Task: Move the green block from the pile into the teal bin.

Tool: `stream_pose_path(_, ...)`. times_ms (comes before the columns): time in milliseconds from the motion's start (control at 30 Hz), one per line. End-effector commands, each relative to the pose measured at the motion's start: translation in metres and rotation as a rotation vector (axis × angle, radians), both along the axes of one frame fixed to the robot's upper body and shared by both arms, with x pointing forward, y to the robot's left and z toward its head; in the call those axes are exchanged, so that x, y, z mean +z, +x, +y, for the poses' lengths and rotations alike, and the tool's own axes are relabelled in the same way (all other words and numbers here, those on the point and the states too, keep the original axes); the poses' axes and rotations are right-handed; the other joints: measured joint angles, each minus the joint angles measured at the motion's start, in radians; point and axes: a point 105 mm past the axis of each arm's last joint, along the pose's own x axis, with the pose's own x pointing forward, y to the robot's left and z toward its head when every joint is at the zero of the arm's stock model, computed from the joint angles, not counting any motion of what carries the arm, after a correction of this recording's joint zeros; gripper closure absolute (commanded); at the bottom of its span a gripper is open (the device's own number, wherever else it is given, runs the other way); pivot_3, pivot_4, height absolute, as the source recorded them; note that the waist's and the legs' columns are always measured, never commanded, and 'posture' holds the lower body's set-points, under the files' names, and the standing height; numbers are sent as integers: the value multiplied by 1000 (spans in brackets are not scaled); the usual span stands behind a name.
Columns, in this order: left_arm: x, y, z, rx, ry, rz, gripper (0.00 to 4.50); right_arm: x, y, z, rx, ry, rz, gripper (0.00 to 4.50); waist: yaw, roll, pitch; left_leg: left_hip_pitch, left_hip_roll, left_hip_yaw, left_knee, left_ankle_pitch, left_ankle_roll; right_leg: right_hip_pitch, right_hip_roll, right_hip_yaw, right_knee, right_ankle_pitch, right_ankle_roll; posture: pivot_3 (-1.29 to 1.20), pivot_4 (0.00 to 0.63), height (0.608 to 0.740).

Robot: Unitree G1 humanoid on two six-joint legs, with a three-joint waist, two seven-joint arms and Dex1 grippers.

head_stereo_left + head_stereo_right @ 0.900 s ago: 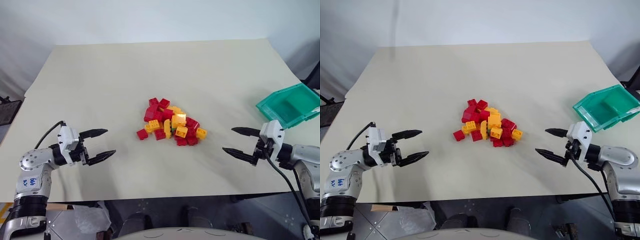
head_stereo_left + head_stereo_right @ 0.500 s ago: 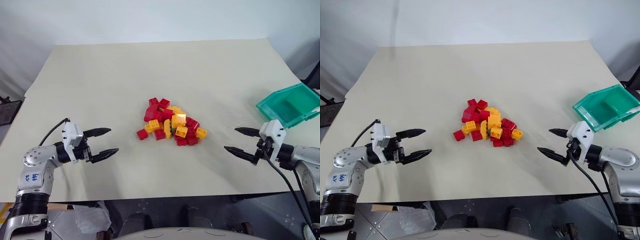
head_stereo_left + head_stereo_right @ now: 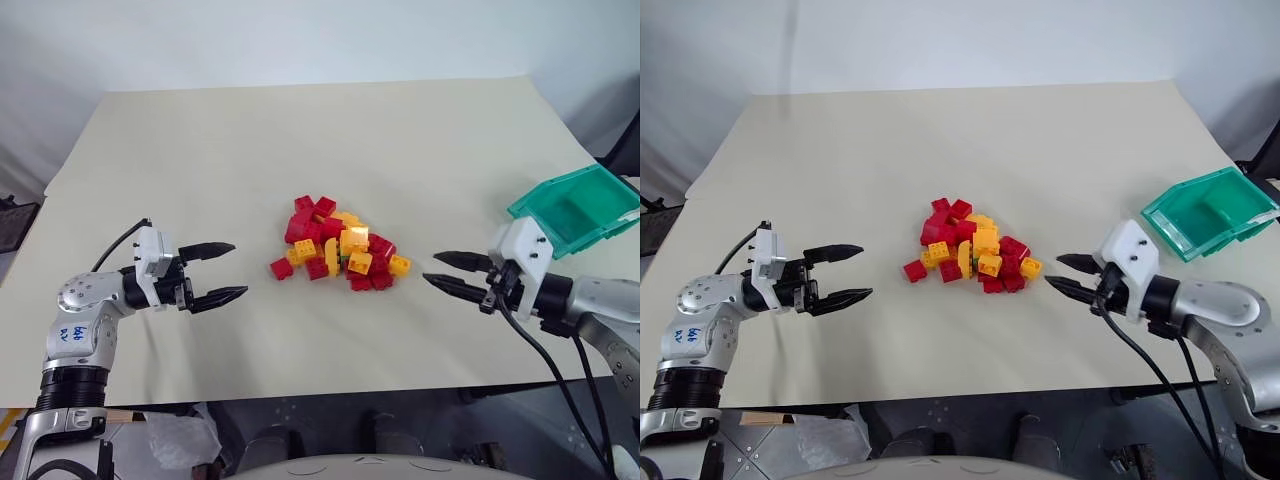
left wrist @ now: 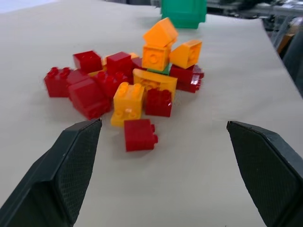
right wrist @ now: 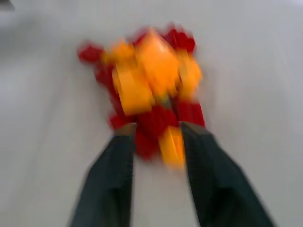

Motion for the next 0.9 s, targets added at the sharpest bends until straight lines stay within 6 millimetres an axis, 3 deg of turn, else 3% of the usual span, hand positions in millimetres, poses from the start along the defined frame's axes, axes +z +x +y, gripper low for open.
stream_pose_path(33, 11, -2, -4, -49, -34, -44, 0, -17, -2, 28, -2, -15, 111, 4122, 0, -2, -1, 0, 0, 0, 0, 0, 0, 0, 0, 0, 0, 0, 0, 0, 150, 740)
stream_pose_path(67, 12, -2, -5, -55, -36, -45, 0, -20, -2, 32, -6, -7, 132, 4450, 0, -2, -1, 0, 0, 0, 1, 0, 0, 0, 0, 0, 0, 0, 0, 0, 150, 740)
stream_pose_path(200, 12, -2, -7, -69, -37, -41, 0, -36, 4, 58, -8, 14, 181, 4450, 2, -3, -1, -3, -1, 0, 3, -1, 0, -1, 0, 0, 0, 0, 0, 0, 150, 740)
stream_pose_path(333, 13, -3, -11, -79, -46, -45, 0, -39, 26, 90, -16, 58, 172, 4450, -6, -4, -1, -3, 0, 1, 5, -1, 0, -2, 1, 2, 1, 0, 0, 0, 150, 740)
stream_pose_path(467, 12, -4, -13, -80, -48, -47, 0, -41, 48, 99, -33, 60, 153, 4450, -8, -4, -2, -3, 0, 2, 6, -1, 0, -2, 2, 4, 3, 0, 0, 0, 150, 740)
stream_pose_path(633, 12, -5, -15, -79, -51, -52, 0, -46, 76, 92, -97, 54, 108, 4450, -4, -4, -2, -4, -1, 2, 6, -2, 1, -2, 2, 4, 2, 0, 0, 0, 150, 740)
stream_pose_path(733, 12, -5, -15, -82, -55, -58, 0, -46, 99, 69, -208, 34, 61, 4450, -8, -4, -2, -4, -1, 3, 6, -2, 1, -2, 2, 4, 2, 0, 0, 0, 150, 740)
stream_pose_path(900, 17, -3, -17, -96, -68, -87, 0, -30, 105, 33, -296, 34, 8, 4450, -3, -4, -2, -4, 0, 3, 6, -2, 1, -2, 2, 4, 2, 0, 0, 0, 150, 740)
